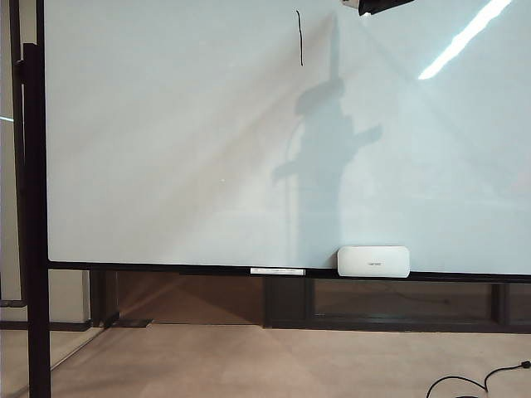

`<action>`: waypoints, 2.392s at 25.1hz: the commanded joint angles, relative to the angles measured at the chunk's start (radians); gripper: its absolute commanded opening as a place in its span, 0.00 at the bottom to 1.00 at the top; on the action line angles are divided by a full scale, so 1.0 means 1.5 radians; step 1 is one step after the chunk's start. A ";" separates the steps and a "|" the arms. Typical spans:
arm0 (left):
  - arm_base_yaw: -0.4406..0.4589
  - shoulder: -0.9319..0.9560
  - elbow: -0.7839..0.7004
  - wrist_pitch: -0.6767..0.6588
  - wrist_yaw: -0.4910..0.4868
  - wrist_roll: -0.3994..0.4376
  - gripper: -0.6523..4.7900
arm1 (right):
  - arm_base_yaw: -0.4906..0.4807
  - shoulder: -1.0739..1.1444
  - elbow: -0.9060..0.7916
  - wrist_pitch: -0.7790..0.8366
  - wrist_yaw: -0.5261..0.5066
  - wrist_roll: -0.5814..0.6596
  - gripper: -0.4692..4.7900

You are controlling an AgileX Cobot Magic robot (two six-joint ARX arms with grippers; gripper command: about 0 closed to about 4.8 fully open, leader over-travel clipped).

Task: Reach to the right to find the marker pen, pick it up, and write the number 16 on the whiteboard.

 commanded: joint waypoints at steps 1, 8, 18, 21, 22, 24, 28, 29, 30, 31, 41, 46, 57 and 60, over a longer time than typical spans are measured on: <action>0.001 -0.002 0.002 0.007 0.001 0.008 0.11 | -0.001 -0.001 0.003 0.016 0.005 -0.002 0.09; 0.001 -0.002 0.002 0.008 0.001 0.013 0.11 | -0.001 0.005 0.003 0.040 0.016 -0.002 0.09; 0.001 -0.002 0.002 0.013 0.001 0.014 0.11 | -0.001 0.019 0.004 0.051 0.017 -0.002 0.09; 0.001 -0.002 0.002 0.016 0.001 0.014 0.11 | -0.004 0.022 0.004 0.055 0.017 -0.002 0.09; 0.001 -0.002 0.002 0.017 0.001 0.014 0.11 | -0.005 0.024 0.004 0.056 0.017 -0.002 0.09; 0.001 -0.002 0.002 0.020 0.001 0.015 0.11 | -0.006 0.027 0.004 0.063 0.017 -0.002 0.09; 0.001 -0.002 0.002 0.022 0.001 0.015 0.11 | -0.009 0.029 0.004 0.066 0.017 -0.002 0.09; 0.001 -0.002 0.002 0.022 0.001 0.015 0.11 | -0.010 0.030 0.004 0.066 0.017 -0.002 0.09; 0.001 -0.002 0.002 0.022 0.001 0.016 0.11 | -0.010 0.030 0.004 0.066 0.017 -0.002 0.09; 0.001 -0.002 0.002 0.022 0.001 0.016 0.11 | -0.010 0.031 0.004 0.066 0.017 -0.002 0.09; 0.001 -0.002 0.002 0.036 0.001 0.016 0.11 | -0.010 0.035 0.004 0.081 0.016 -0.002 0.09; 0.001 -0.002 0.002 0.037 0.001 0.016 0.11 | -0.010 0.043 0.004 0.080 0.017 -0.002 0.09; 0.001 -0.002 0.002 0.037 0.002 0.019 0.11 | -0.010 0.047 0.004 0.086 0.016 -0.001 0.09; 0.001 -0.002 0.002 0.037 0.001 0.026 0.11 | -0.010 0.047 0.004 0.089 0.016 -0.001 0.09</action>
